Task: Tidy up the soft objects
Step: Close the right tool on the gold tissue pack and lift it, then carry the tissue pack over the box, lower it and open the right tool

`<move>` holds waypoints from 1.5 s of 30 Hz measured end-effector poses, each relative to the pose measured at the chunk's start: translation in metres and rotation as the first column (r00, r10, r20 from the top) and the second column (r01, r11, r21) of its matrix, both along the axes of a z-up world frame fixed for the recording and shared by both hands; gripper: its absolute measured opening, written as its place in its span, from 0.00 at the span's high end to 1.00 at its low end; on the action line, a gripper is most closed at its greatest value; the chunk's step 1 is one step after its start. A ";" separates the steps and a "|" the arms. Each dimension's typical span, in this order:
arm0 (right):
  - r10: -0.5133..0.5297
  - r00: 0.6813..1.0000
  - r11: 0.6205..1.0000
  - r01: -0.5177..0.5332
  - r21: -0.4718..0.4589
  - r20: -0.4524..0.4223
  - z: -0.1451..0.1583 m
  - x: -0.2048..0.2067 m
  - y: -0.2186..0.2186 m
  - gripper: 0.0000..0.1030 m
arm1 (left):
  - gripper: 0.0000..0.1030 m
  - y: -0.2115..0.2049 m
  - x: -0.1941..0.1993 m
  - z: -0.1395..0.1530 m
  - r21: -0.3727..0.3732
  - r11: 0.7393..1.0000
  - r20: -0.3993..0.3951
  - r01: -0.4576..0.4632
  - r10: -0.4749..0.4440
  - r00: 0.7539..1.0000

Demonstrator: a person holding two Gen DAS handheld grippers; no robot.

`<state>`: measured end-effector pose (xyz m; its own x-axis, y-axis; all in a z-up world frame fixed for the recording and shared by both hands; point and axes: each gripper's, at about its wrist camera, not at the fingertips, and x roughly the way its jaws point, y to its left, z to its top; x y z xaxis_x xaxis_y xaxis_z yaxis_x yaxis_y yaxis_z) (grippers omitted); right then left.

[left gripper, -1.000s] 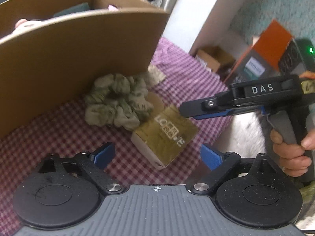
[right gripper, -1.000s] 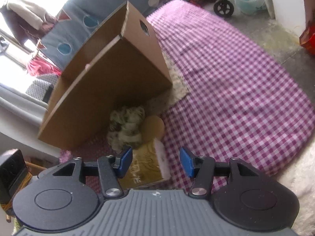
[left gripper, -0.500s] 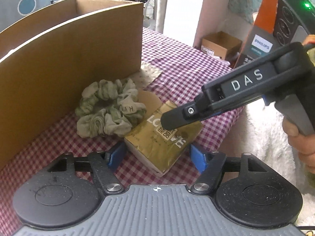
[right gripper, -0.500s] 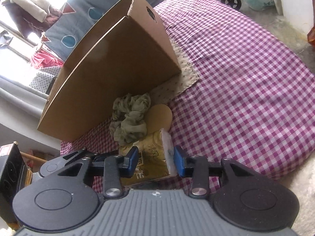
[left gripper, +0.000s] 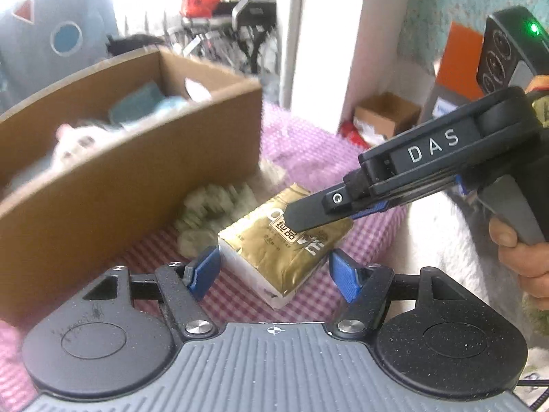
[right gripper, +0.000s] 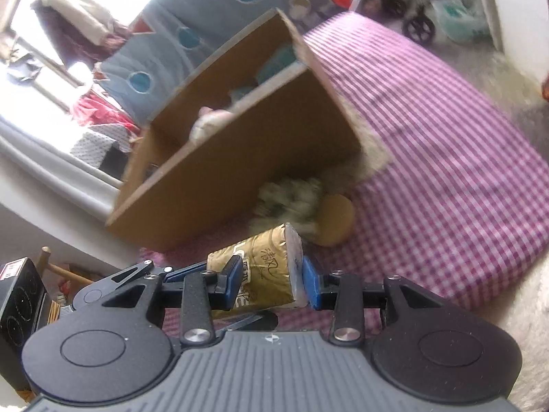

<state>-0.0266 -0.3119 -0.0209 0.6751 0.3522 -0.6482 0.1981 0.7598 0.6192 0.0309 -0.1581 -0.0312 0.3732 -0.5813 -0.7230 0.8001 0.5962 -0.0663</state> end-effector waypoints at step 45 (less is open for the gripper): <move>0.532 0.818 0.835 -0.549 -0.021 -0.218 -0.007 0.433 0.105 0.59 | 0.30 0.092 0.296 0.031 0.197 0.850 -0.083 -0.489 0.512 0.855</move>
